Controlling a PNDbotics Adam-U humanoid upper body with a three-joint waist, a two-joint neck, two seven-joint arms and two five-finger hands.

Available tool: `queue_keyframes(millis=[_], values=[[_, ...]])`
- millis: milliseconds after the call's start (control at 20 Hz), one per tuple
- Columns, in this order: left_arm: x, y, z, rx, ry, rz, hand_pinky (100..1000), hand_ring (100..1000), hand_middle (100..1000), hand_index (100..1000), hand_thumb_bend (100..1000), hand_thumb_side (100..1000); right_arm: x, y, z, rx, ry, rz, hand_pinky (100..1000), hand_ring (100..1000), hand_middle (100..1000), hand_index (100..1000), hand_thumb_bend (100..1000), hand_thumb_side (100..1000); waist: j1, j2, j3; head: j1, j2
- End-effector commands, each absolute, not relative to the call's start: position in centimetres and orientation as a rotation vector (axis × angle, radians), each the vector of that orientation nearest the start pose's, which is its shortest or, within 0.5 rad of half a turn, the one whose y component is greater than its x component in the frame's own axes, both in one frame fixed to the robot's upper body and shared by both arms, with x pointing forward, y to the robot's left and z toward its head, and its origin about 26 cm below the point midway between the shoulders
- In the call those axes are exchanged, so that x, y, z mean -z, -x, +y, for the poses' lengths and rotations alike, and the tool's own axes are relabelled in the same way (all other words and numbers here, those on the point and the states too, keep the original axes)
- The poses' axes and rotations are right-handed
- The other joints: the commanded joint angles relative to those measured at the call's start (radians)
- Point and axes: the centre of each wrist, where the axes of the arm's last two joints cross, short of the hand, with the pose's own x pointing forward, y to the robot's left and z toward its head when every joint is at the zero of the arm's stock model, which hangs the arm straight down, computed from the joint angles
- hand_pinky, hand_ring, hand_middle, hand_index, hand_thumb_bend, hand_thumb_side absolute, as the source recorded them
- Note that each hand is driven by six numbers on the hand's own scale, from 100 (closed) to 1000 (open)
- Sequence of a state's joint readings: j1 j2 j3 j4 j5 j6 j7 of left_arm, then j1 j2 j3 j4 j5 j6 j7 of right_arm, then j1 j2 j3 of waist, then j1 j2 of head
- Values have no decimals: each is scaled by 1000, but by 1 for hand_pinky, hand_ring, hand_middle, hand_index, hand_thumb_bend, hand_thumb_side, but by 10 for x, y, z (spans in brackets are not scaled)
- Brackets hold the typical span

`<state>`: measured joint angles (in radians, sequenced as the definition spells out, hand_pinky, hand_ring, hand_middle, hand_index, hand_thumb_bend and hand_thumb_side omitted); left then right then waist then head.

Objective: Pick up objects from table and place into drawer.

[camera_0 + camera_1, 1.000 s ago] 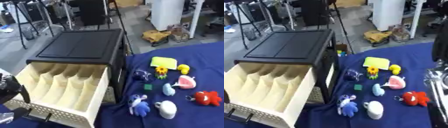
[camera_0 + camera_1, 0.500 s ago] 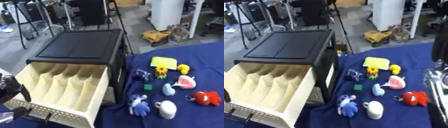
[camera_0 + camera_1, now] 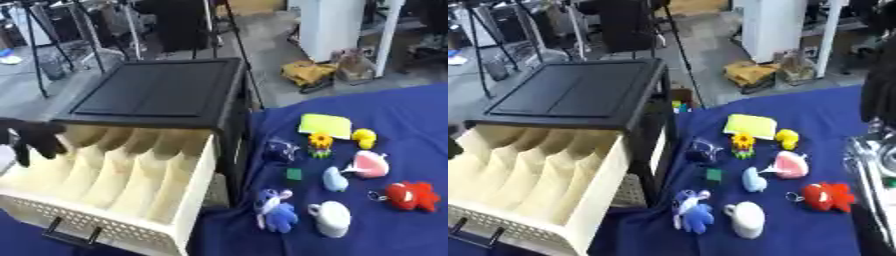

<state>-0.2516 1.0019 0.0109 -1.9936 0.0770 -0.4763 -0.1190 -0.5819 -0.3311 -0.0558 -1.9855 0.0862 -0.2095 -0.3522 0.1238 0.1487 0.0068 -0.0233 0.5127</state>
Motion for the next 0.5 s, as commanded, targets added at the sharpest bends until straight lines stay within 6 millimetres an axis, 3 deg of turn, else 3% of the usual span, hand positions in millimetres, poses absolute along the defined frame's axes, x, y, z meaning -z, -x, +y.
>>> queue_keyframes(millis=[50,350,450,500], values=[[-287,-278,347,-1240,434,3164,690,823,784,1000,392,1000,-296,-311,-246,-36,-393,3384,729,810,665,692,100,1000,-8,-10,2,-9,-11],[-290,-279,346,-696,216,3261,737,850,803,1000,364,1000,-298,-311,-245,-53,-369,3374,729,809,665,693,100,1000,-19,-8,3,-15,-15],[-290,-280,345,-542,125,3267,739,841,789,1000,410,1000,-299,-311,-244,-63,-356,3365,731,808,666,697,100,1000,-24,-5,2,-14,-17],[-290,-280,344,-443,61,3272,733,831,774,989,488,1000,-301,-311,-243,-70,-347,3357,732,808,666,701,100,1000,-26,-4,2,-13,-17]])
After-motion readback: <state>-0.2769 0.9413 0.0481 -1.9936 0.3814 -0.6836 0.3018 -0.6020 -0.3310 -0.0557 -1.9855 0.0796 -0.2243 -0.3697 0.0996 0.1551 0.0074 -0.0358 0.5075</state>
